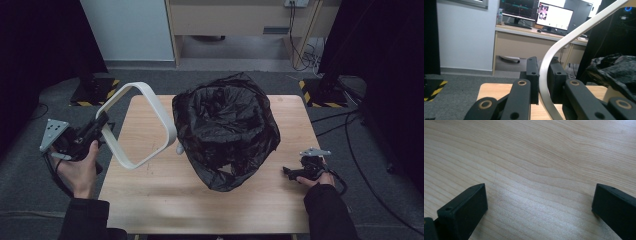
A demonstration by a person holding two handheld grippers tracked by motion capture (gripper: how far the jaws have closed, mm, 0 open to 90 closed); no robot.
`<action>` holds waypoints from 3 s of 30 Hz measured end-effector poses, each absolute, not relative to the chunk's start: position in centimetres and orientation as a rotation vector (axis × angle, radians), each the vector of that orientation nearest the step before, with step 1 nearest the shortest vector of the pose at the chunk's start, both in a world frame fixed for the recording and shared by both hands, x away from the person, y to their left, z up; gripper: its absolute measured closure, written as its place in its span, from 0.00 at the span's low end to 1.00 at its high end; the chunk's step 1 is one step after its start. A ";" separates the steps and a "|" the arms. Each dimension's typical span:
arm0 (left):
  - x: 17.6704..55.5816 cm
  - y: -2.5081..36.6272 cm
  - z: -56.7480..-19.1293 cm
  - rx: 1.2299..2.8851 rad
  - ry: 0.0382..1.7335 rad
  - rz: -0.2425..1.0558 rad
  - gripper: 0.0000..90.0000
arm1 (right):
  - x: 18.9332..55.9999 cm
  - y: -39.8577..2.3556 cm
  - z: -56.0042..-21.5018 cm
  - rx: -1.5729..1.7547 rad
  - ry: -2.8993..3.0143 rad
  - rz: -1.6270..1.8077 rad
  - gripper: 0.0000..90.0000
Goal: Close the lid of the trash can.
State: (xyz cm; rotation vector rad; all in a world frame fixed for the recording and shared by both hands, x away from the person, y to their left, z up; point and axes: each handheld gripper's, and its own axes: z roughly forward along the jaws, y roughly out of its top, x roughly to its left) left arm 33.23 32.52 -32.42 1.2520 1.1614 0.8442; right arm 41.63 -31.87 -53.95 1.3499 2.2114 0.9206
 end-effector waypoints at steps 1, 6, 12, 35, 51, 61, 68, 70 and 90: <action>33.3 32.3 -32.3 1.259 1.155 0.843 0.90 | 41.6 -31.9 -53.9 1.350 2.211 0.921 0.00; 33.6 31.1 -31.8 1.282 1.133 0.831 0.90 | 41.7 -31.8 -53.9 1.347 2.212 0.917 0.00; 34.3 29.8 -31.0 1.292 1.100 0.815 0.90 | 41.7 -31.8 -53.9 1.353 2.207 0.916 0.00; 38.2 23.3 -26.9 1.338 1.013 0.731 0.90 | 41.7 -31.7 -53.9 1.356 2.206 0.918 0.00; 39.9 20.4 -26.1 1.372 1.014 0.654 0.90 | 41.8 -31.6 -53.9 1.354 2.210 0.917 0.00; 41.0 18.4 -25.6 1.412 1.018 0.619 0.90 | 41.8 -31.6 -53.9 1.353 2.212 0.917 0.00; 42.2 17.1 -25.9 1.449 1.029 0.599 0.90 | 41.8 -31.6 -53.9 1.352 2.211 0.918 0.00; 42.7 16.8 -26.1 1.464 1.027 0.591 0.90 | 41.8 -31.6 -53.9 1.353 2.211 0.918 0.00; 45.1 14.3 -27.9 1.612 1.015 0.525 0.86 | 41.8 -31.6 -53.9 1.352 2.213 0.918 0.00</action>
